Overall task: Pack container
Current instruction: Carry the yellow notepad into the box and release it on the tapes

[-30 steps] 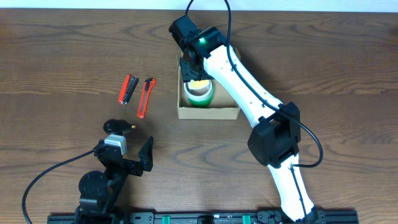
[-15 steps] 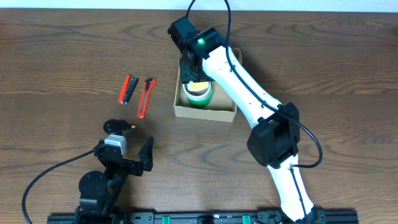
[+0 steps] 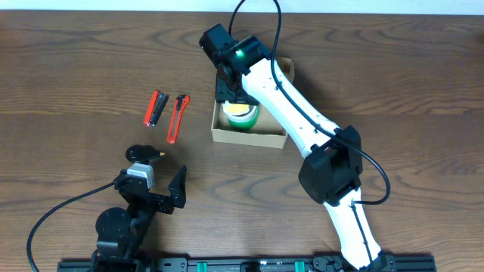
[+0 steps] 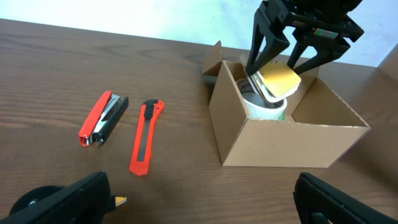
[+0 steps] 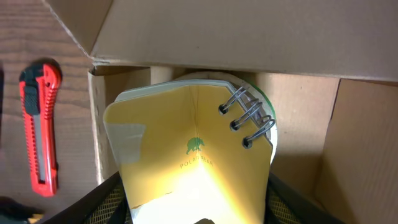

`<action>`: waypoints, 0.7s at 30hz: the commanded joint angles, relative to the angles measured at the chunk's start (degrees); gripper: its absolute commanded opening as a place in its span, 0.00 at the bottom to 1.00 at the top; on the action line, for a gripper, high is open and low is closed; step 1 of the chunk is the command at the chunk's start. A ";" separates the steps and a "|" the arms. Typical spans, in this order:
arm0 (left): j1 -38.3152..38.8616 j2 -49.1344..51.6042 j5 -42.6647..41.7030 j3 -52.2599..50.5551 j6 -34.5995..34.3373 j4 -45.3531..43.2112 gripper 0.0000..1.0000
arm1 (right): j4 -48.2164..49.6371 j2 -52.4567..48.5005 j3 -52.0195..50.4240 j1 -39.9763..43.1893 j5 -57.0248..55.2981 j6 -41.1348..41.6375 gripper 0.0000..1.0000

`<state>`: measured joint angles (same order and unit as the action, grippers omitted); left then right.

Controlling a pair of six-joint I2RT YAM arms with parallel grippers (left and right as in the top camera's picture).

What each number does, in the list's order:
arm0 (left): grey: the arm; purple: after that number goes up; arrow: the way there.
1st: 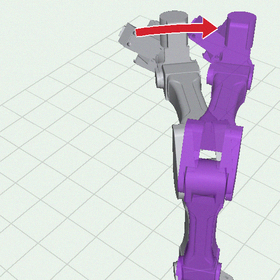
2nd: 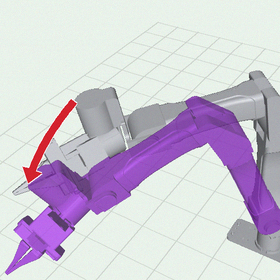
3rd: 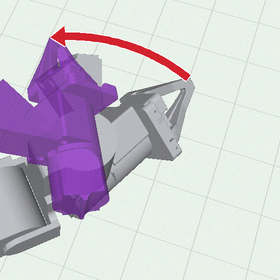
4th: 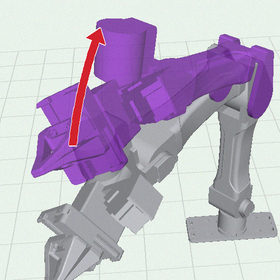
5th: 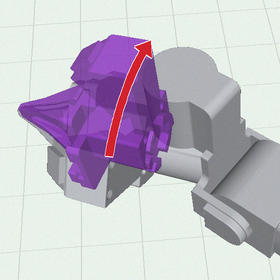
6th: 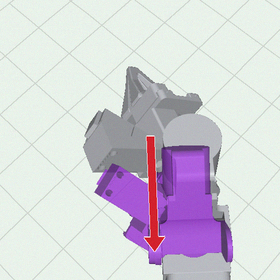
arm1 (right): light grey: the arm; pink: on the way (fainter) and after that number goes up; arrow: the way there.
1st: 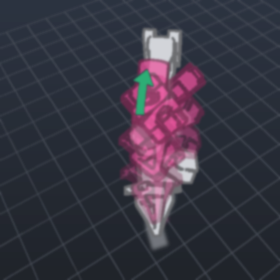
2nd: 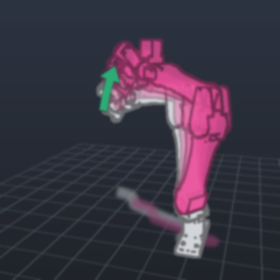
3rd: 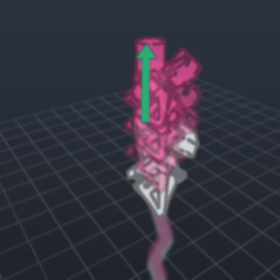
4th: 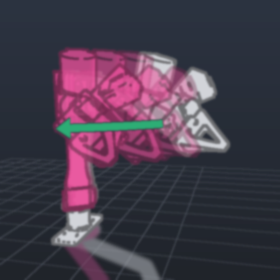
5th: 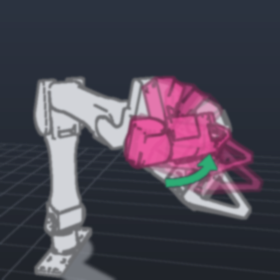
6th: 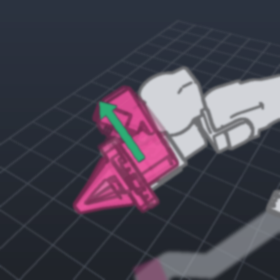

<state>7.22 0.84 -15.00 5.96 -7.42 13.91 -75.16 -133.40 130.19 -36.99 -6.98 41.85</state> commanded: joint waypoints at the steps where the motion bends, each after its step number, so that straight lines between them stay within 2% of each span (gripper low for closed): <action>1: -0.24 -0.48 0.42 -1.44 0.83 0.39 0.95 | 0.17 -0.15 -0.13 -0.55 -1.03 2.49 0.60; 3: -0.24 -0.48 0.44 -1.44 0.83 0.39 0.95 | 0.15 -0.24 -0.13 -0.57 -1.40 2.54 0.68; 6: -0.24 -0.48 0.42 -1.44 0.83 0.39 0.95 | 0.09 -0.46 -0.13 -0.59 -1.38 3.28 0.73; 9: -0.24 -0.48 0.42 -1.44 0.83 0.39 0.95 | 0.11 -0.48 -0.13 -0.59 -1.40 3.34 0.74; 12: -0.24 -0.48 0.42 -1.44 0.83 0.39 0.95 | 0.04 -0.48 -0.13 -0.59 -1.38 3.34 0.80; 16: -0.24 -0.48 0.42 -1.44 0.83 0.39 0.95 | -0.26 -0.48 -0.13 -0.59 -1.25 3.43 0.83; 18: -0.24 -0.48 0.42 -1.44 0.83 0.39 0.96 | -0.33 -0.48 -0.13 -0.59 -1.16 3.56 0.89; 21: -0.24 -0.48 0.42 -1.44 0.83 0.39 0.95 | -0.33 -0.48 -0.13 -0.59 -1.16 3.56 0.90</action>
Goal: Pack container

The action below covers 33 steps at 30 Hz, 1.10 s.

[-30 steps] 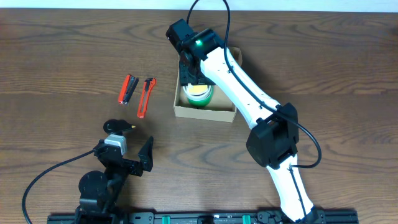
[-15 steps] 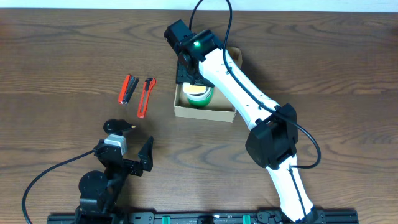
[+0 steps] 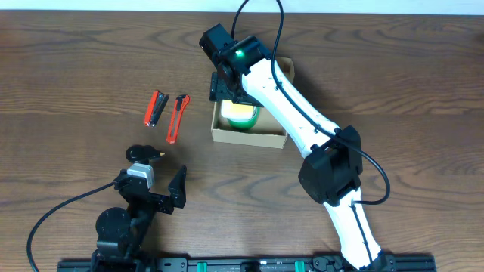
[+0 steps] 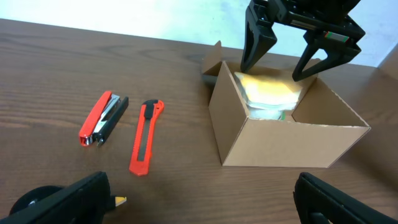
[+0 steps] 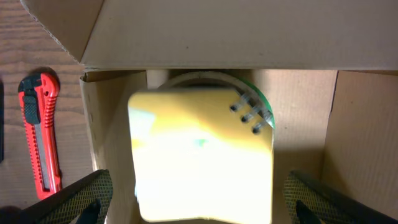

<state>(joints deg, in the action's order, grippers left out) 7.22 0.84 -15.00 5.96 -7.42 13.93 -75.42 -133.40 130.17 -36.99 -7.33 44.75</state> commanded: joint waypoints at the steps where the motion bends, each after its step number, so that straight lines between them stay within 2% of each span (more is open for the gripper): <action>1: -0.24 -0.48 0.42 -1.44 0.83 0.37 0.95 | -0.09 -0.48 -0.11 -0.59 -0.81 0.66 0.90; 8: -0.24 -0.48 0.44 -1.44 0.83 0.37 0.95 | -0.04 -0.48 -0.11 -0.59 -0.79 0.66 0.90; 11: -0.24 -0.48 0.42 -1.44 0.83 0.37 0.95 | -0.42 0.22 0.09 -0.59 0.68 0.59 0.98; 16: -0.24 -0.48 0.42 -1.44 0.83 0.37 0.95 | -2.91 5.38 0.46 -0.46 0.09 -2.32 0.98; 26: -0.24 -0.48 0.42 -1.44 0.83 0.37 0.95 | -15.37 17.31 0.44 0.70 3.02 -18.49 0.99; 33: -0.24 -0.48 0.42 -1.44 0.83 0.37 0.95 | -17.35 27.23 -2.80 1.90 2.80 -26.71 0.99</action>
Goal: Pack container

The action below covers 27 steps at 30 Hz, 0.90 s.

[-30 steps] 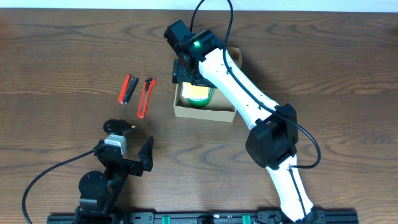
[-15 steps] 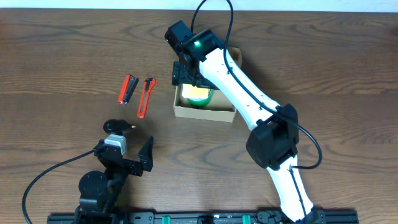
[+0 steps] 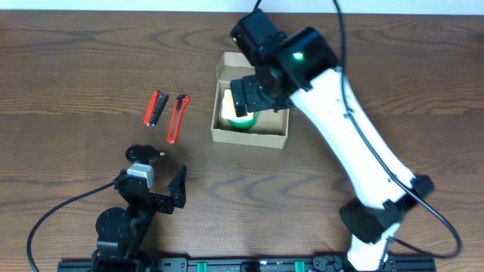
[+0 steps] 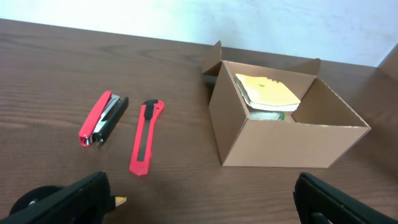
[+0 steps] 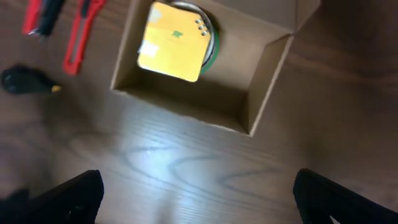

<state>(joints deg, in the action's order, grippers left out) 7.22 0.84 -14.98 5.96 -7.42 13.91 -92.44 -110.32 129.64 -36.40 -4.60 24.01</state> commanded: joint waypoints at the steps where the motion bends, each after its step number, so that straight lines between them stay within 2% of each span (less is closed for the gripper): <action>1: -0.24 -0.48 0.39 -1.44 0.83 0.39 0.95 | -0.26 5.62 -3.89 1.90 -0.11 -6.54 0.99; 6: -0.24 -0.48 0.42 -1.44 0.83 0.39 0.95 | 4.70 16.31 -19.50 7.08 0.98 -8.70 0.99; 9: -0.24 -0.48 0.39 -1.44 0.83 0.39 0.95 | 11.02 24.44 -31.65 10.03 3.69 -13.07 0.99; 13: -0.24 -0.48 0.39 -1.44 0.83 0.39 0.95 | 15.37 33.33 -43.50 11.26 5.25 -15.41 0.99; 18: -0.24 -0.48 0.39 -1.44 0.83 0.39 0.95 | 14.60 39.60 -49.90 11.26 5.27 -16.48 0.99; 27: -0.24 -0.48 1.22 -1.44 0.81 0.31 0.95 | 13.16 42.32 -50.60 11.26 4.87 -17.00 0.99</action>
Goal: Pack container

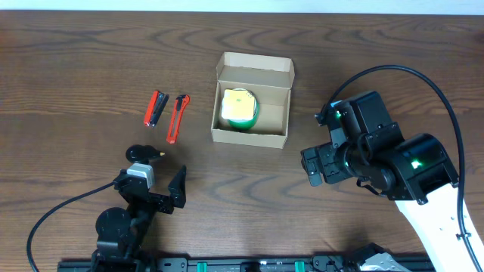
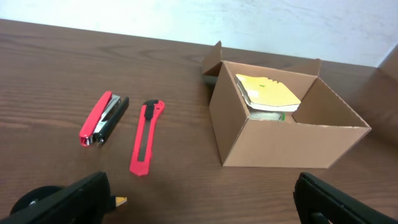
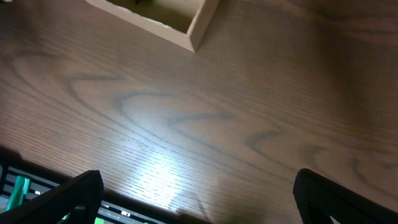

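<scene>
The open cardboard box (image 1: 252,132) (image 2: 280,146) stands at mid-table. Inside it a yellow spiral notepad (image 1: 236,104) (image 2: 268,91) lies on a green tape roll (image 1: 243,121). A red stapler (image 1: 154,108) (image 2: 102,117) and a red utility knife (image 1: 177,118) (image 2: 145,136) lie left of the box. My right gripper (image 1: 318,168) (image 3: 199,205) is open and empty over bare wood, right of and nearer than the box; only a box corner (image 3: 186,25) shows in its view. My left gripper (image 1: 151,189) (image 2: 199,208) rests open at the front left, facing the box.
A small black object with a yellow tip (image 1: 144,153) (image 2: 37,200) lies just ahead of the left gripper. The table's front edge with a black rail (image 1: 249,264) runs behind both arms.
My right arm has moved from over the box to the front right of the table, leaving the box uncovered. Notepad, roll, stapler, knife and left arm are unchanged.
My right gripper was shut on the yellow notepad inside the box, above the tape roll. Then it stood open with the notepad lying on the roll. Later it was higher above the box, and now it is off to the right, empty.
</scene>
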`<action>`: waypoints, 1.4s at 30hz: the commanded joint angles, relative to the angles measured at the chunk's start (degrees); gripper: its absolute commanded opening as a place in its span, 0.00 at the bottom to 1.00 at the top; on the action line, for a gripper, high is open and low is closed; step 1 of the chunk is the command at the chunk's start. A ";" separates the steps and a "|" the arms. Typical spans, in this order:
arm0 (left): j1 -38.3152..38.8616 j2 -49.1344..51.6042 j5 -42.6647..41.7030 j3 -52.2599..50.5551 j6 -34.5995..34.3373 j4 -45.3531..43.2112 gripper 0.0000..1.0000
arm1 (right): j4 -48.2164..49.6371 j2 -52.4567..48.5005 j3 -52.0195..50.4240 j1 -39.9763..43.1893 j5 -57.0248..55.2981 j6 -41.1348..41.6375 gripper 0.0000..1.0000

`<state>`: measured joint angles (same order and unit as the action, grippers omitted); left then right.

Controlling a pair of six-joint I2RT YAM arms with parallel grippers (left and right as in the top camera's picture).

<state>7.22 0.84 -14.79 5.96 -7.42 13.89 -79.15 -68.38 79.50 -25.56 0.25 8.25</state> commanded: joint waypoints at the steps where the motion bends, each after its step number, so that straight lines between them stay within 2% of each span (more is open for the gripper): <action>1: -0.22 -0.48 0.98 -1.44 0.79 0.35 0.95 | -0.13 0.37 -0.46 0.42 0.02 -1.25 0.99; 10: -0.13 -0.48 -0.02 -1.44 0.57 0.09 0.95 | -0.13 0.33 -0.46 0.42 0.02 -1.25 0.99; 15: -0.13 -0.48 -5.03 -1.09 -9.42 -0.39 0.95 | -0.13 0.33 -0.46 0.42 0.02 -1.25 0.99; 18: -0.13 -0.48 -9.25 0.50 -10.10 0.37 0.95 | -0.13 0.33 -0.46 0.42 0.02 -1.25 0.99; 23: -0.13 1.75 -1.40 10.60 -10.43 9.51 0.95 | -0.07 0.33 -0.46 0.42 0.13 -1.22 0.99; 27: -0.13 9.57 6.60 22.14 -10.40 16.37 0.95 | 0.09 0.33 -0.46 0.42 0.46 -1.25 0.99; 30: -0.13 18.60 11.04 31.82 -10.38 21.09 0.96 | 0.09 0.33 -0.46 0.42 0.50 -1.22 0.99; 33: -0.13 29.70 15.32 43.23 -10.05 28.33 0.95 | -4.22 0.55 -0.44 0.44 0.42 -1.27 0.99; 37: -0.13 42.27 14.78 55.47 -9.27 33.81 0.95 | -7.26 2.84 -0.46 0.35 0.22 -1.55 0.99; 42: -0.13 51.15 13.62 62.66 -8.02 31.58 0.95 | -7.37 10.60 -0.46 0.42 -0.46 -2.75 0.99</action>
<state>7.22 48.82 -1.91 65.52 -16.91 46.26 -86.15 -62.48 78.98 -25.56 0.43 7.11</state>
